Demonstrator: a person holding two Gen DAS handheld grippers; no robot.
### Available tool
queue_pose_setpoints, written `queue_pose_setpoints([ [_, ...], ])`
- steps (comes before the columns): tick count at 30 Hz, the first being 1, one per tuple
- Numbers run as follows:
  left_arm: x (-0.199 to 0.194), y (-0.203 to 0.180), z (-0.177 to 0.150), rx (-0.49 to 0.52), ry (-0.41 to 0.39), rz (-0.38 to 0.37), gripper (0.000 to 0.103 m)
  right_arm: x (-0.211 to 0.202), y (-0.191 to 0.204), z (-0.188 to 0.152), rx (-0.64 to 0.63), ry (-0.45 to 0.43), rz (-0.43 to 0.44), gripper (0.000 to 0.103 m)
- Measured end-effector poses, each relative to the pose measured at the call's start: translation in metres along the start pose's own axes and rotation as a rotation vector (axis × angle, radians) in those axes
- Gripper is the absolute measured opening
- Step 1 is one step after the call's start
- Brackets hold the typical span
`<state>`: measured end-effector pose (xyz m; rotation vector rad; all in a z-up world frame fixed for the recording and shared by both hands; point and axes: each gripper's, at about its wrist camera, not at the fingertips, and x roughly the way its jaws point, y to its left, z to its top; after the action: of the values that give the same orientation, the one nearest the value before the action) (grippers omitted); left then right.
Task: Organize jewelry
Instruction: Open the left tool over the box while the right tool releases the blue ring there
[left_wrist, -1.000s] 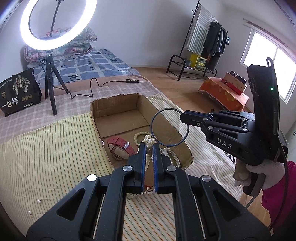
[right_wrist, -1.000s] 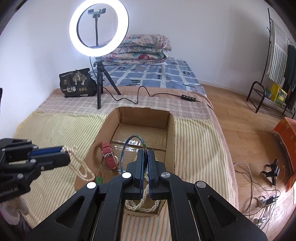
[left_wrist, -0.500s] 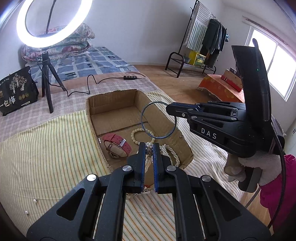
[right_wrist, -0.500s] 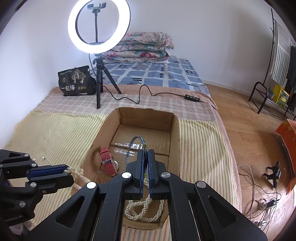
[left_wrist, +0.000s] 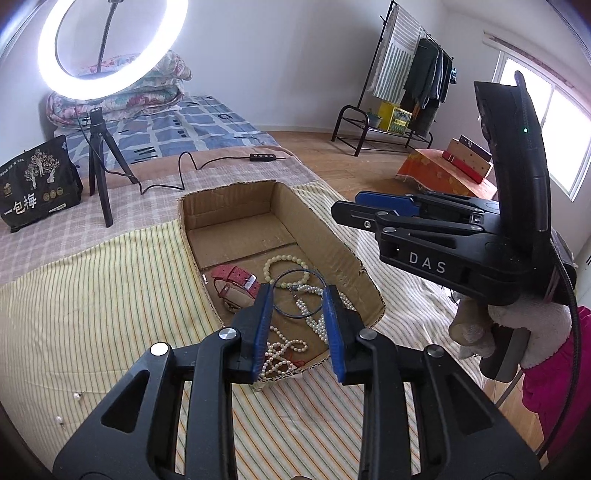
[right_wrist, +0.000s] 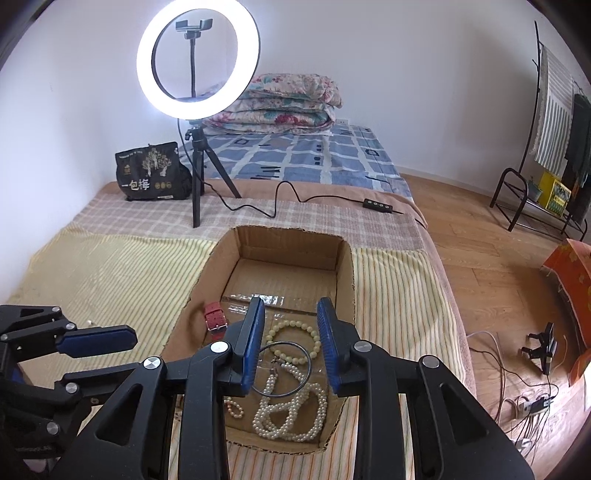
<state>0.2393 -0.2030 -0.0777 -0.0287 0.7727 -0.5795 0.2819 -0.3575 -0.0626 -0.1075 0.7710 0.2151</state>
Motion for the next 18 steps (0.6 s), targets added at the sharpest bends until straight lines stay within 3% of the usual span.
queue_pose_setpoints([
  [10, -0.036, 0.010, -0.005, -0.002, -0.036, 0.033, 0.027, -0.030, 0.006, 0.004, 0.023, -0.049, -0.006, 0.028],
  [13, -0.051, 0.016, -0.008, -0.010, -0.051, 0.046, 0.027, -0.042, 0.010, 0.004, 0.025, -0.072, -0.005, 0.040],
  [18, -0.076, 0.029, -0.015, -0.020, -0.073, 0.080, 0.027, -0.060, 0.024, 0.003, 0.028, -0.102, 0.020, 0.044],
])
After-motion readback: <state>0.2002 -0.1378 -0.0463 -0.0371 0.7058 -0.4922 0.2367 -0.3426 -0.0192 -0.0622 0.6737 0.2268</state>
